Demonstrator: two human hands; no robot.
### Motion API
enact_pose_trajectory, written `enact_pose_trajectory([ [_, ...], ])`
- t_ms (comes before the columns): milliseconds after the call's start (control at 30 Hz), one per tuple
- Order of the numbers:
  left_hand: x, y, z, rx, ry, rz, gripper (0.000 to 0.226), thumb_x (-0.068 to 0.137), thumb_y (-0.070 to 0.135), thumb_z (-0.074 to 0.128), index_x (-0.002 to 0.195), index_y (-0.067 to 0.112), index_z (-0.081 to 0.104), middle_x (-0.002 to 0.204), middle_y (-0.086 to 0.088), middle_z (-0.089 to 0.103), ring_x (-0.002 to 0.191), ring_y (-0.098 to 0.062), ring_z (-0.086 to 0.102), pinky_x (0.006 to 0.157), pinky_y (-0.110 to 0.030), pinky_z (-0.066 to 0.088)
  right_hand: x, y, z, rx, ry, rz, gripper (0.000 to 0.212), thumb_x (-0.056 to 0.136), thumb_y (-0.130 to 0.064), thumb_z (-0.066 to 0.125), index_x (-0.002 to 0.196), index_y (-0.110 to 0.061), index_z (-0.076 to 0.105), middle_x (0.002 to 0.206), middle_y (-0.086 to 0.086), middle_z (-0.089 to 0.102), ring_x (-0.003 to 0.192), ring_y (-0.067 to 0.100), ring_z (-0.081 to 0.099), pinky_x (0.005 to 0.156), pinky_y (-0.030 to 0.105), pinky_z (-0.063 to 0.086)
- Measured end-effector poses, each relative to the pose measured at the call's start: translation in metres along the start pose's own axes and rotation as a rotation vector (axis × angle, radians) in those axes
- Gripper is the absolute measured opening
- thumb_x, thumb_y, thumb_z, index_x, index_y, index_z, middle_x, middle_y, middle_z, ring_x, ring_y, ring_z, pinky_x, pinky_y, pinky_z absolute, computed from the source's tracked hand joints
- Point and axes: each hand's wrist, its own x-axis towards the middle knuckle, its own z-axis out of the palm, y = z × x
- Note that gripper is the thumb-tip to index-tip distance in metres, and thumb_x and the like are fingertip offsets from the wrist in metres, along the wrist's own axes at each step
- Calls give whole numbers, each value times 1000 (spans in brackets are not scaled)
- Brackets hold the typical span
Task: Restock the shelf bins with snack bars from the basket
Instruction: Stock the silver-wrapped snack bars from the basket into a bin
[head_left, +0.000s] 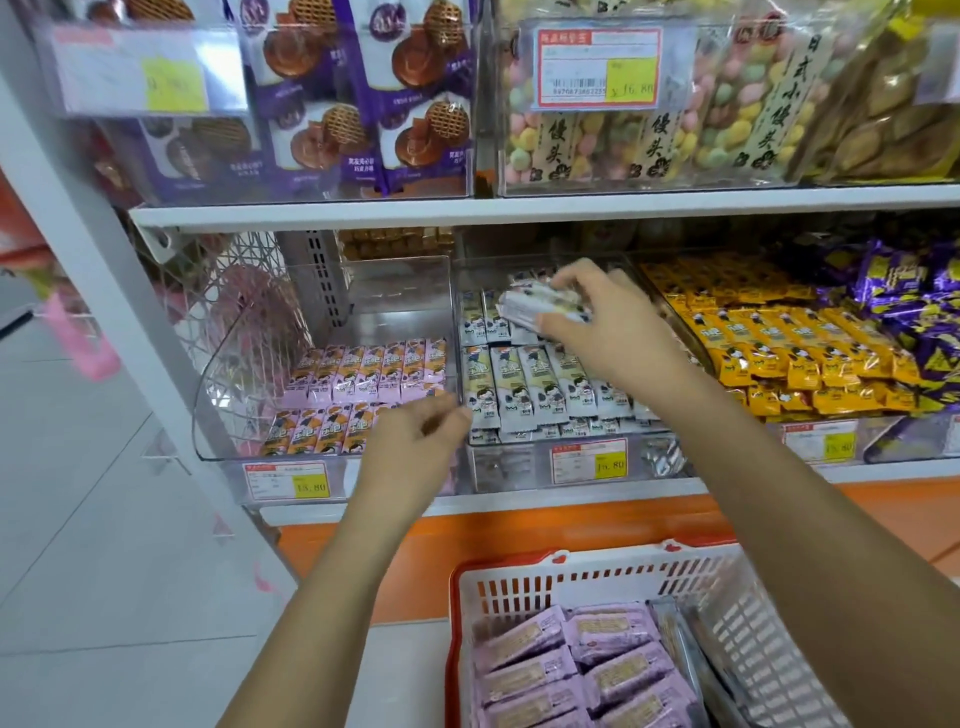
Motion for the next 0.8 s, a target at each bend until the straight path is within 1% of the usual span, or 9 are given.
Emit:
enact_pose_trajectory([
  [67,1,-4,4,107,-37,44,37,94,23,57,126,8,59,106,-3,64,95,-12,56,79,-20,42,26,-10,22,-54,-7,69,39,90,-40,56,126,-26,49,123,12,43,116,33,42,89,37,39],
  [133,2,-6,4,114,-47,58,40,93,24,57,129,8,57,113,-5,65,101,-12,56,85,-20,40,48,-23,43,-124,-34,130,45,93,-41,52,134,-23,48,134,15,42,126,36,37,102,43,37],
  [200,3,-8,2,89,-59,58,43,93,25,58,132,9,54,129,-4,60,110,-11,55,93,-20,38,66,-35,61,-202,-47,168,48,96,-46,45,135,-19,50,138,15,45,129,34,36,103,42,35],
  [267,3,-8,0,94,-81,75,43,92,23,59,132,9,54,129,-4,60,106,-8,55,92,-21,39,81,-41,75,-242,-67,224,53,97,-52,37,131,-16,54,140,14,46,129,33,38,102,40,34],
  [367,3,-10,-2,85,-109,81,46,90,19,63,134,10,52,131,-1,59,105,-7,56,95,-27,45,102,-40,99,-227,-63,301,45,95,-51,41,133,-30,51,153,9,22,137,32,24,105,39,28],
  [433,4,-13,-3,63,-126,77,50,89,19,65,136,11,50,133,1,57,109,-6,56,96,-25,45,108,-38,112,-166,2,352,46,92,-46,47,135,-33,46,155,7,17,139,30,21,105,37,26],
  [500,5,-16,-3,48,-147,81,53,88,19,65,137,11,49,135,2,56,114,-7,56,96,-23,43,109,-38,121,-155,76,367,43,93,-42,46,134,-29,48,153,9,22,138,28,23,105,34,25],
  [700,6,-19,-6,61,-157,100,53,87,18,67,137,14,50,134,5,55,110,-3,54,89,-18,41,97,-32,113,-208,92,215,36,101,-35,34,124,-20,57,143,11,35,135,29,29,106,38,24],
  [800,3,-18,-4,131,-117,162,43,87,17,66,129,20,58,121,10,63,97,1,56,73,-8,40,81,-22,95,-127,125,137,31,100,-31,40,105,-13,66,116,10,58,116,29,50,100,39,38],
])
